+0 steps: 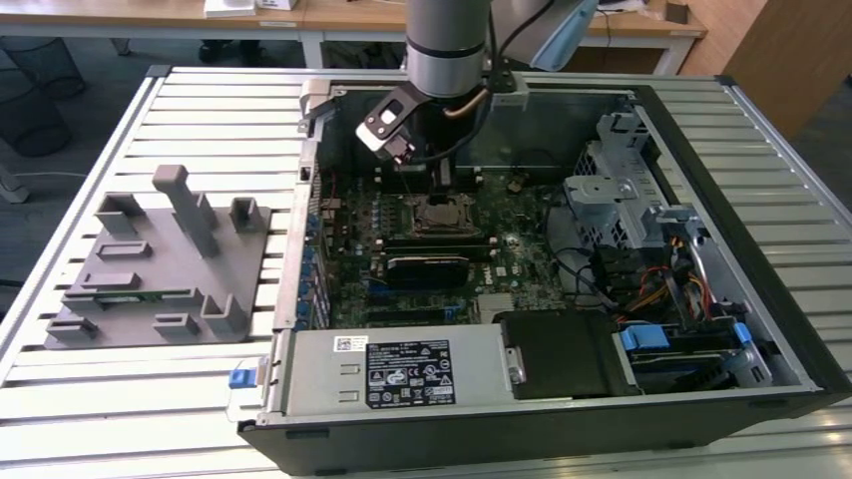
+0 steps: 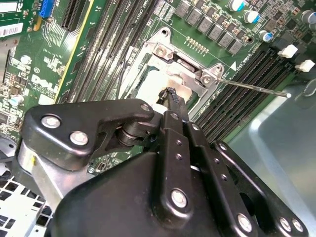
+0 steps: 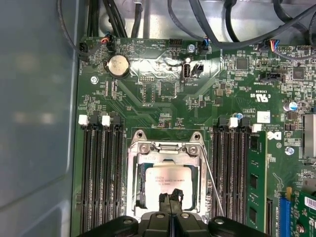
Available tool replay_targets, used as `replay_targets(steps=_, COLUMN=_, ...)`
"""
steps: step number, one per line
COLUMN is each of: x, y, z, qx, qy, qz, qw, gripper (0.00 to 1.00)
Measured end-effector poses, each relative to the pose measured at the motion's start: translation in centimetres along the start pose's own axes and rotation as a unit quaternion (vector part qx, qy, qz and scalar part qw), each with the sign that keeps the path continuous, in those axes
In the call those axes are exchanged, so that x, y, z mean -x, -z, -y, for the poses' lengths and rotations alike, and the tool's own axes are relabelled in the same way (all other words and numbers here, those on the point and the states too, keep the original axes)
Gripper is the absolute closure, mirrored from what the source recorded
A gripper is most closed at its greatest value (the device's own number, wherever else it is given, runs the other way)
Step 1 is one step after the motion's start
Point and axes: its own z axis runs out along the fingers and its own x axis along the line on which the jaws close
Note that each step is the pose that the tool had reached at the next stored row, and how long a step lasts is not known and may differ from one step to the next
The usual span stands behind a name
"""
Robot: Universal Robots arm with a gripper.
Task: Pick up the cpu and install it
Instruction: 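Install the first cpu locking lever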
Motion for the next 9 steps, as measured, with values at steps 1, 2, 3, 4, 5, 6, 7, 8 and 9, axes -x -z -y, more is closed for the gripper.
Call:
replay_targets(steps=1, x=0.00, y=0.09, z=0.00, qx=0.0000, qy=0.000, qz=0.0000, qw=1.0000, gripper=0.89)
replay_targets(steps=2, x=0.00, y=0.18, z=0.00, qx=0.0000, qy=0.000, qz=0.0000, qw=1.0000, gripper=0.89)
replay_targets(steps=3, x=0.00, y=0.33, z=-0.01, qx=0.0000, qy=0.000, qz=0.0000, qw=1.0000, gripper=0.89)
replay_targets(steps=4, x=0.00, y=0.52, z=-0.02, qx=0.0000, qy=0.000, qz=0.0000, qw=1.0000, gripper=0.89)
replay_targets(steps=5, x=0.01, y=0.74, z=-0.03, qx=0.0000, qy=0.000, qz=0.0000, qw=1.0000, gripper=0.89)
replay_targets(steps=6, x=0.01, y=1.00, z=-0.03, qx=0.0000, qy=0.000, qz=0.0000, qw=1.0000, gripper=0.89)
replay_targets(steps=7, x=0.01, y=1.28, z=-0.04, qx=0.0000, qy=0.000, qz=-0.0001, qw=1.0000, gripper=0.89)
replay_targets(steps=8, x=0.02, y=1.56, z=-0.05, qx=0.0000, qy=0.000, qz=-0.0001, qw=1.0000, gripper=0.89)
replay_targets(steps=9, x=0.02, y=1.87, z=-0.06, qx=0.0000, qy=0.000, qz=0.0000, qw=1.0000, gripper=0.89)
